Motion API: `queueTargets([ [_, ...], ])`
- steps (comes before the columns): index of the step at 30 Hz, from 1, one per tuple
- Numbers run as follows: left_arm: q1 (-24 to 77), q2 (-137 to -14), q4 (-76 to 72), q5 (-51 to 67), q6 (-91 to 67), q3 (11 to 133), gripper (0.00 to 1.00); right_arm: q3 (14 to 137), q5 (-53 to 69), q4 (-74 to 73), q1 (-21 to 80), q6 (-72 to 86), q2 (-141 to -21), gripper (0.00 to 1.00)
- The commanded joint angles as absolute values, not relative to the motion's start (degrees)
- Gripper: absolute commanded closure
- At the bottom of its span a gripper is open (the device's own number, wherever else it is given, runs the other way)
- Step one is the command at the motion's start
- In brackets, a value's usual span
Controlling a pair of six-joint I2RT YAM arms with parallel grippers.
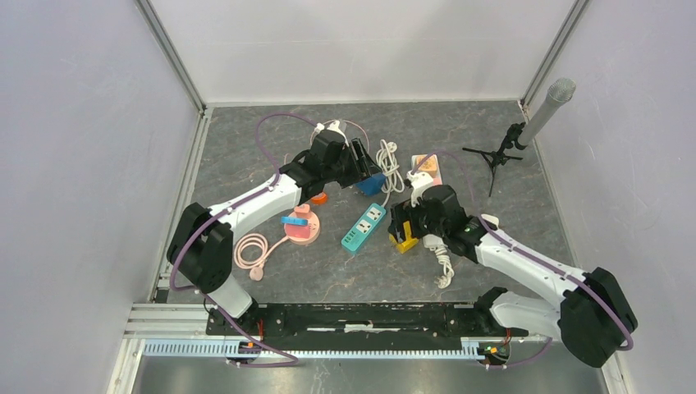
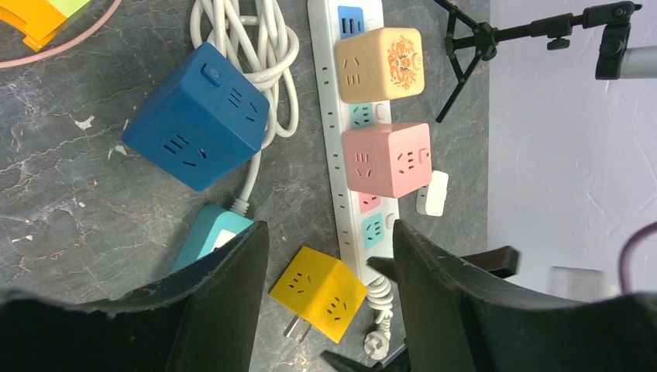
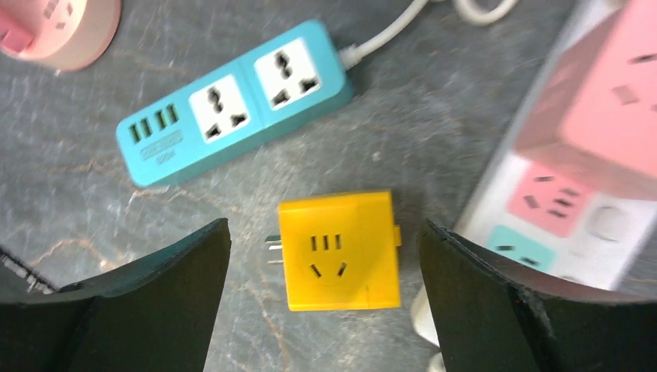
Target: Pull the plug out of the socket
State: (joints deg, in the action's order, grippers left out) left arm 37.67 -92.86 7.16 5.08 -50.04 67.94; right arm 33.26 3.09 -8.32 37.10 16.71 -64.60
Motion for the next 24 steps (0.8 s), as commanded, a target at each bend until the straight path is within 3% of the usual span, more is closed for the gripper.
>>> queueTargets([
  [1,37.53,-92.08,4.67,7.01,-48.78,67.71,0.33,38.54,-9.03,-11.16,37.18,14.60,-61.51,0.06],
  [8,38.21,-97.21,3.78,14.62,-48.16,70.49,0.35,43.15,-29.09,-17.24,37.05,16.01,-64.97,0.04],
  [12,39.26,-100.82,3.78,15.78,-48.38,72.88,0.37,45.23,-34.28,-17.89,36.21,15.70,-69.55,0.02],
  [17,39.64,-106.35,3.72,17.64,-49.21,78.07,0.37,45.23,-30.36,-12.27,32.21,13.40,-73.98,0.02],
  [24,39.72,-113.46,2.87,19.29,-50.01,86.73,0.27,37.14,-16.73,6.51,26.31,8.54,-73.03,0.07],
])
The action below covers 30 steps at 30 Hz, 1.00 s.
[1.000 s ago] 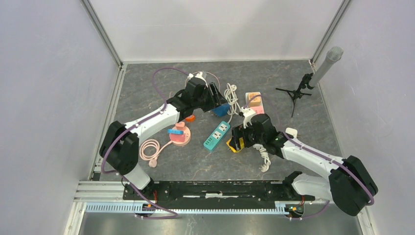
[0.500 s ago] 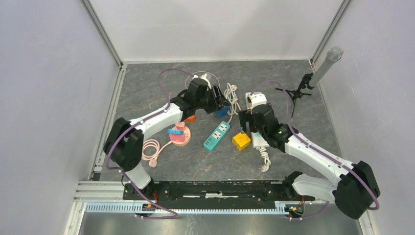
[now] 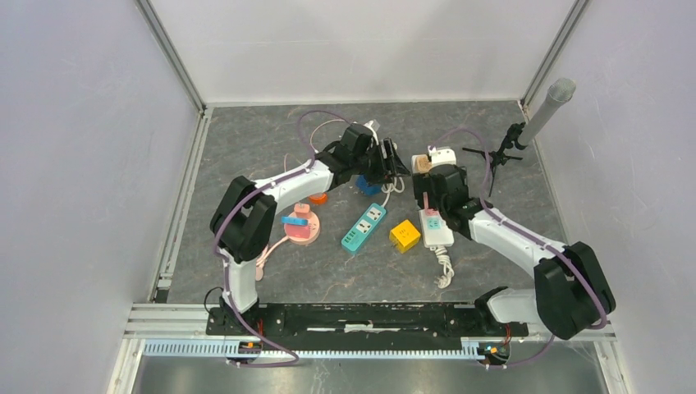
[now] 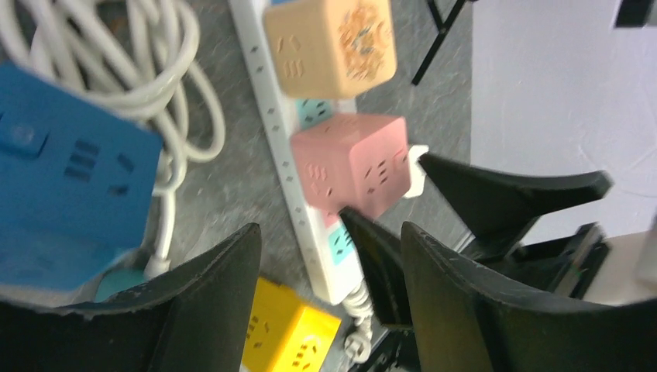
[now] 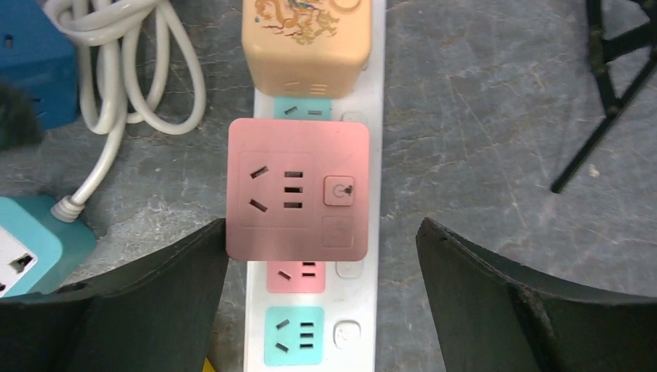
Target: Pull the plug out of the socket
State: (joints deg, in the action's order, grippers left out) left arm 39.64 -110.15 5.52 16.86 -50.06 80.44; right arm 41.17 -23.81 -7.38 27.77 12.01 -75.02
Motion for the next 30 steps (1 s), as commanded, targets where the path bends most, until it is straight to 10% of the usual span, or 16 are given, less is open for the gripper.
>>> queueTargets([
  [1,39.73,-114.66,2.71,19.43,-50.48,88.32,0.27,36.49,-15.89,8.03,26.18,8.37,-72.69,0.08],
  [22,42.01,-132.40,-12.56,16.21,-51.21,98.04,0.31,33.84,-5.80,7.31,21.80,7.76,-72.00,0.43],
  [30,41.99,-134.25,-14.10,17.26,-51.19,97.76,0.36,33.06,-9.62,9.15,21.79,8.20,-72.87,0.14],
])
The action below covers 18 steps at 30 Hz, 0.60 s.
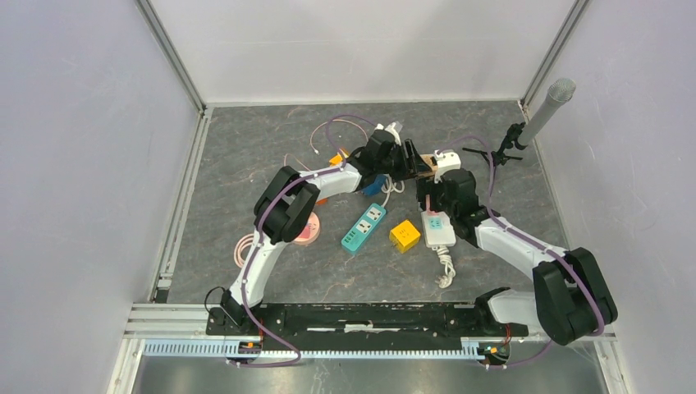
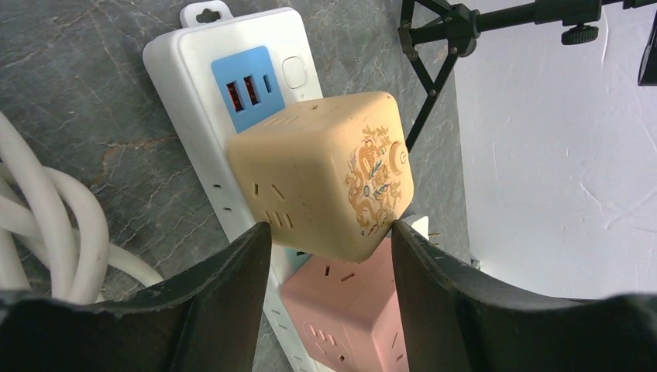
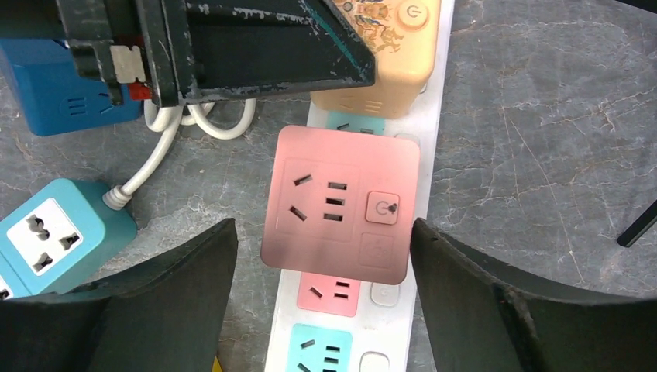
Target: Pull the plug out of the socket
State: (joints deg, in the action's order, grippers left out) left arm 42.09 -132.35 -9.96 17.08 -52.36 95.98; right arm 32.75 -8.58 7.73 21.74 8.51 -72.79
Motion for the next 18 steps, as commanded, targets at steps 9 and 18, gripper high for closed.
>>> queueTargets([
  [9,41.49,-135.53,-9.41,15.05,-53.76,98.74,0.43,38.66,-14.17,5.81,21.80,12.10,-78.14,0.42],
  [18,41.04,-136.14,-5.50,12.48,-55.72,99.46,0.50,36.74,-10.41,9.09,21.80,9.03,-74.47,0.81],
])
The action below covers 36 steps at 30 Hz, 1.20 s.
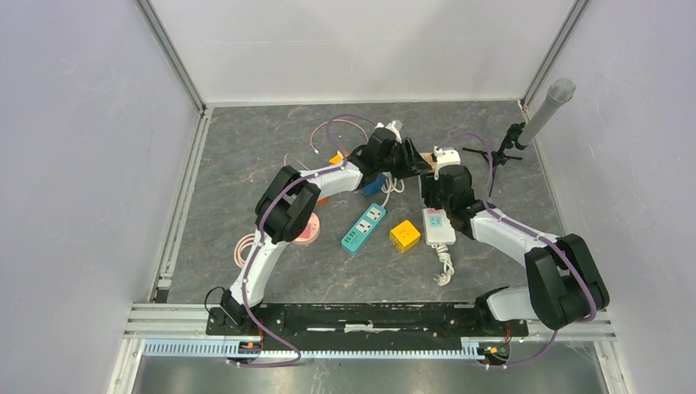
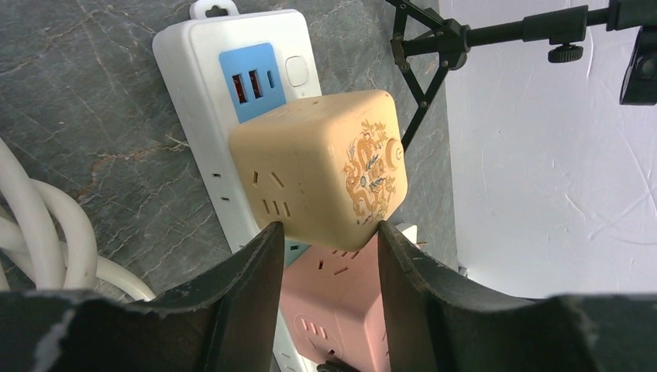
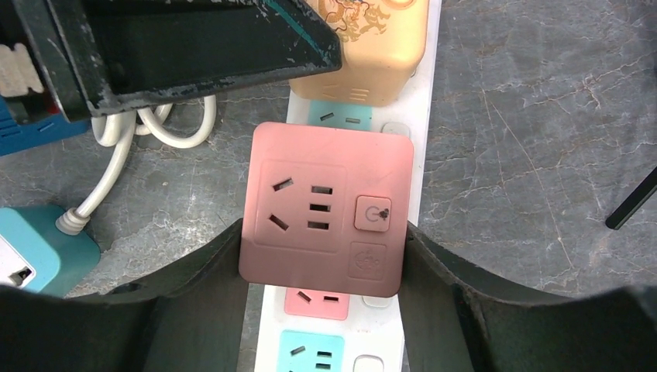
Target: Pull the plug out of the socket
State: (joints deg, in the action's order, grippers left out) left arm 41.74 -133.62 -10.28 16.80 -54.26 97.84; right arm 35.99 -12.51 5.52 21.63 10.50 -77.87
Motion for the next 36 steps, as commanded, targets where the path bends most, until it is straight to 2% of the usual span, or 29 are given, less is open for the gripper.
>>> queueTargets([
  [1,41.09,-136.27,-4.38,11.99,-55.87,99.81,0.51,35.89,-8.29,10.45,21.80,8.38,-73.80,0.88],
  [5,41.13,-137.86,2.59,10.08,-56.17,103.60,0.51,34.96,-0.44,13.97,21.79,8.71,-72.34,0.99],
  [15,41.33,-140.01,10.50,7.83,-56.67,108.20,0.53,35.67,13.46,16.03,21.80,6.93,-72.00,1.00],
  [18,41.44,-141.17,13.47,7.03,-56.86,110.67,0.55,35.29,9.36,15.64,21.79,8.41,-71.40,1.00],
  [22,41.48,-141.99,14.94,7.03,-56.78,111.98,0.55,37.56,-6.92,9.01,21.80,12.74,-71.88,1.00],
  [23,41.48,-141.86,14.93,7.03,-56.77,111.97,0.55,37.93,-6.72,8.71,21.78,12.71,-71.94,1.00],
  [26,41.55,-141.94,14.21,7.65,-56.46,111.97,0.58,36.79,7.20,14.58,22.70,10.56,-71.08,1.00],
  [27,41.57,-142.11,14.06,7.96,-56.43,112.11,0.59,36.86,8.04,15.36,23.71,10.15,-70.93,1.00],
  [32,41.57,-142.15,14.06,8.66,-56.04,112.32,0.59,38.76,5.26,13.03,25.70,7.01,-72.09,1.00],
  [36,41.57,-141.95,13.89,8.38,-55.66,112.17,0.59,41.20,-8.93,6.72,25.73,11.32,-71.95,1.00],
])
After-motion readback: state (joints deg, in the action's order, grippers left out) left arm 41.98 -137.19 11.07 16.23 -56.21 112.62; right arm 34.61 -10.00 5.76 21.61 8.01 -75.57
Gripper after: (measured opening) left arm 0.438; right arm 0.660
